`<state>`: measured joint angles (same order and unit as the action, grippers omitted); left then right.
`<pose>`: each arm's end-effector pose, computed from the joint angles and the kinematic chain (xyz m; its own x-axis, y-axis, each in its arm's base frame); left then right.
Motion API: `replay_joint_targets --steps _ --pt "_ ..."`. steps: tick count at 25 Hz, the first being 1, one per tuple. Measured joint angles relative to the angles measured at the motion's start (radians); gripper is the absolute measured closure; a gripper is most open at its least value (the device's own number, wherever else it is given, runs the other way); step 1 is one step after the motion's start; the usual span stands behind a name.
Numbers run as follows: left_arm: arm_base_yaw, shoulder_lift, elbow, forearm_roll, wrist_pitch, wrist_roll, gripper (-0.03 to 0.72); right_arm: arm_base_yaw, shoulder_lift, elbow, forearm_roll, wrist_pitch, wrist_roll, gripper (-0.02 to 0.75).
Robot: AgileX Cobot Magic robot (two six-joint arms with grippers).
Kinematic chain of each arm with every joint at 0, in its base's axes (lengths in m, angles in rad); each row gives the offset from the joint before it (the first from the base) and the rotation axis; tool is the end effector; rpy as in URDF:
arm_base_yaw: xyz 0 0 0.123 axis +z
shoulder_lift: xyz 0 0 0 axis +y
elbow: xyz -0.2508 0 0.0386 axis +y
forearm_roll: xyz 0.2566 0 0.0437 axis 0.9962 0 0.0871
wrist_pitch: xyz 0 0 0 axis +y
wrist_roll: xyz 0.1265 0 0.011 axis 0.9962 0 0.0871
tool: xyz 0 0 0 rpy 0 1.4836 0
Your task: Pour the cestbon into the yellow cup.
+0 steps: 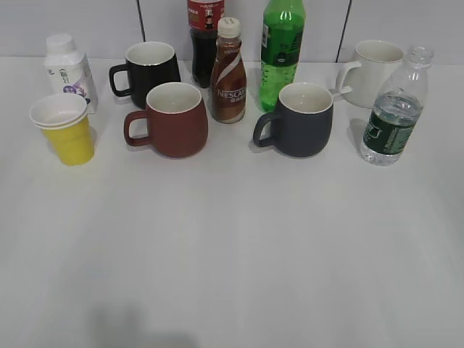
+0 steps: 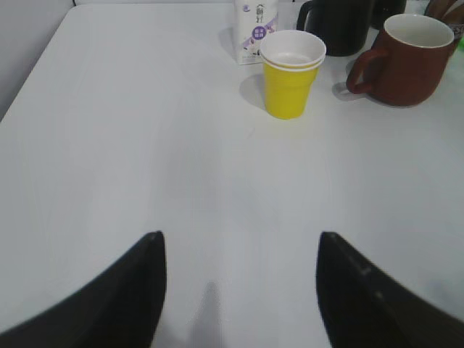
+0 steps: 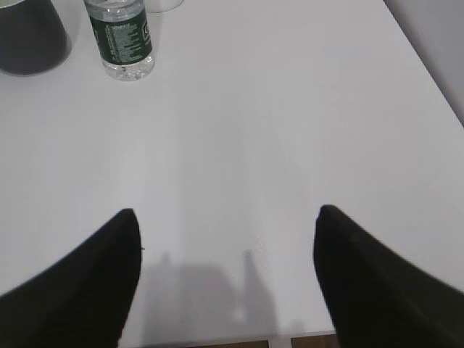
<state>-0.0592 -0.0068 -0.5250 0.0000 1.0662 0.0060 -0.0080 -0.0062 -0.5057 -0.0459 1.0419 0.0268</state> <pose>0.0623 -0.0037 0.2727 -0.4313 0.0316 -0.9016 0.0618 0.9981 0.0054 0.0659 -0.0056 0.2695 -0.4279 0.0070 -0.9038 0.0453 0.9989 -0.0137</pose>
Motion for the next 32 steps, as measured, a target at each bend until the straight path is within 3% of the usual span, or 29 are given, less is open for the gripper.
replay_joint_targets --steps 32 --pt "0.0 0.0 0.0 0.0 0.0 0.0 0.193 0.0 0.0 0.0 0.0 0.0 0.0 0.183"
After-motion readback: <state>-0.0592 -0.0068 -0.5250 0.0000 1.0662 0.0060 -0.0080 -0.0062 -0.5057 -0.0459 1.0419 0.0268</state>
